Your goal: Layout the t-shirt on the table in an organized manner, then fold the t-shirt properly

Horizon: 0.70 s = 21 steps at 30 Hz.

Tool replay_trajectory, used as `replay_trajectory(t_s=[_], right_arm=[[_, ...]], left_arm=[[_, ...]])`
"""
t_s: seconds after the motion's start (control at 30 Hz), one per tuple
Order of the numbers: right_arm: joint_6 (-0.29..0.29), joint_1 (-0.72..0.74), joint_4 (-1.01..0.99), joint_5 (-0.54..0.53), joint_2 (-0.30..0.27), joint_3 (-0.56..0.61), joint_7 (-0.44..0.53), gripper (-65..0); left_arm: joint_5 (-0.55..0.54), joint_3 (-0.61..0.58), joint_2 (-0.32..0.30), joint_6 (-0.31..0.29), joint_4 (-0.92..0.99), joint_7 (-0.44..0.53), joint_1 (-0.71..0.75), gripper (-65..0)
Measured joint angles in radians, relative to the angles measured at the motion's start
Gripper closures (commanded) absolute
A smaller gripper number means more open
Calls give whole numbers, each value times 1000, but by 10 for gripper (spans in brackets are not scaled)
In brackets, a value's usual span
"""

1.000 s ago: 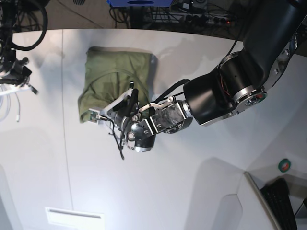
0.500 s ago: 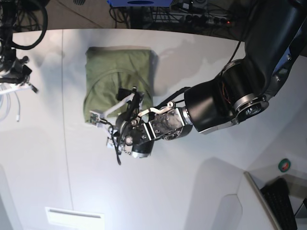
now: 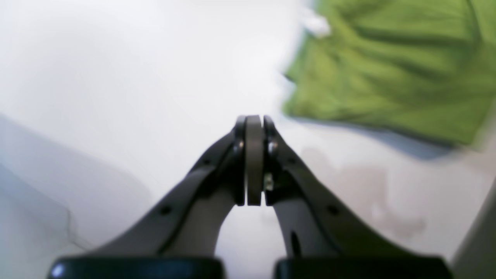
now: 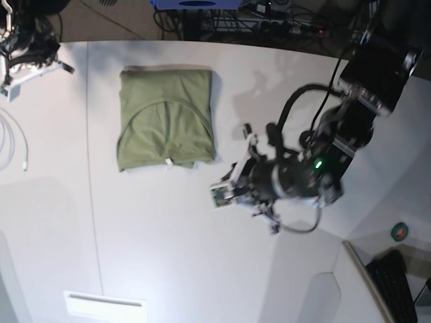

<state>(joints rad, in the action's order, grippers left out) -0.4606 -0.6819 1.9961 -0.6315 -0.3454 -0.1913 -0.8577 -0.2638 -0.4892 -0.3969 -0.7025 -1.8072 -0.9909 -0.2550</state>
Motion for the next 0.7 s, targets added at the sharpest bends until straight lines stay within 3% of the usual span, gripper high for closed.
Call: replay_trajectory(t_s=[0.07, 0.17, 0.27, 0.4, 0.53, 0.6, 0.7], right_arm=[[2, -50, 1, 8, -17, 10, 13, 0], [3, -127, 3, 5, -36, -1, 15, 0], [0, -216, 5, 11, -64, -1, 13, 0], [-1, -323, 3, 10, -56, 28, -38, 0], [6, -315, -100, 22, -69, 222, -40, 0], [-3, -250, -229, 107, -73, 390, -28, 0], [1, -129, -488, 164, -56, 661, 91, 0]], left_arm=[[76, 182, -40, -2, -162, 23, 209, 0], [155, 417, -32, 12, -184, 203, 513, 0], [242, 570, -7, 19, -160, 385, 811, 0], [246, 642, 66, -1, -125, 615, 1082, 0], [354, 652, 105, 12, 63, 736, 1196, 0], [438, 654, 148, 19, 251, 814, 1189, 0], [550, 652, 195, 16, 571, 980, 1132, 0]])
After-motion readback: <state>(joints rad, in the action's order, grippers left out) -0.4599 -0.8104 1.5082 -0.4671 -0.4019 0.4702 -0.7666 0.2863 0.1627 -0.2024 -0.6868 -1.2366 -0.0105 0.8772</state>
